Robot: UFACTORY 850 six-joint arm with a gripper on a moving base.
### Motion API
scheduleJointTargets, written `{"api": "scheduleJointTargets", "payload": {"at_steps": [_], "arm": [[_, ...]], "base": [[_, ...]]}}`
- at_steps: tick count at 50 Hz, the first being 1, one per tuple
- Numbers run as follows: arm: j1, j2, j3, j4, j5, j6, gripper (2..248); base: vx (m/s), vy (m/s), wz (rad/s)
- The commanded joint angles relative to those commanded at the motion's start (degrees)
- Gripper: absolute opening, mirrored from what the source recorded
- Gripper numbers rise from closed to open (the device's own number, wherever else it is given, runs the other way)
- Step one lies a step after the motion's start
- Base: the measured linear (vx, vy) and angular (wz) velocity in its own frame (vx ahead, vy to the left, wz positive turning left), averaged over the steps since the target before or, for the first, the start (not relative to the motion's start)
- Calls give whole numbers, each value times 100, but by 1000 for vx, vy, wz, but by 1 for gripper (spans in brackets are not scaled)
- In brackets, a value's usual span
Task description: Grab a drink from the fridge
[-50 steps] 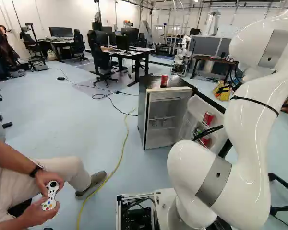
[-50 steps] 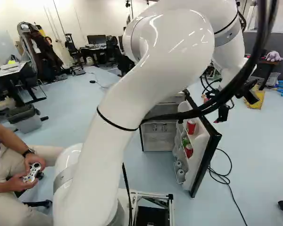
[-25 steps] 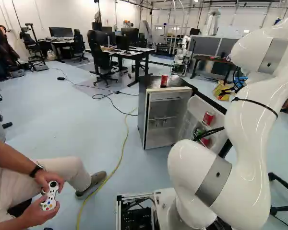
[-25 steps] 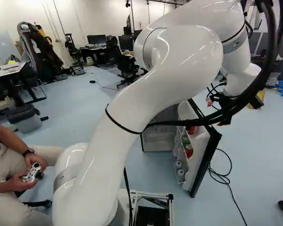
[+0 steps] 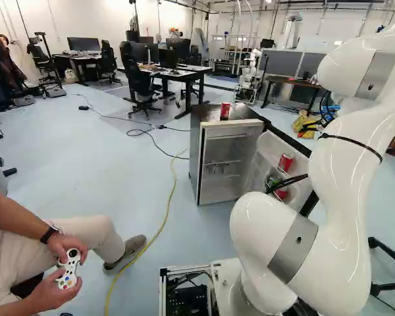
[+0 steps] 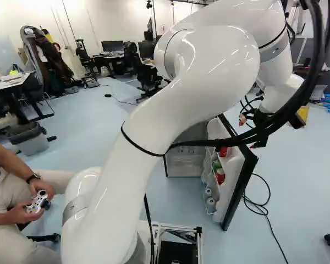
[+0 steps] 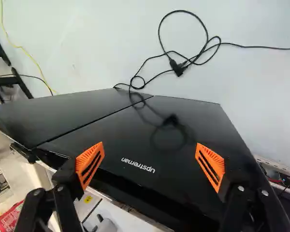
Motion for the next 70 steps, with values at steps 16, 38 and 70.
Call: {"api": "scheduleJointTargets", "payload": {"at_steps": [16,38,70], "arm": [[-7,125,198,0,-200,0,247],[-22,319,506,0,-476,0,247],[-31,665,1063,0,-879,0,247]], "base": [[0,0,0],[0,0,0],[0,0,0]]}}
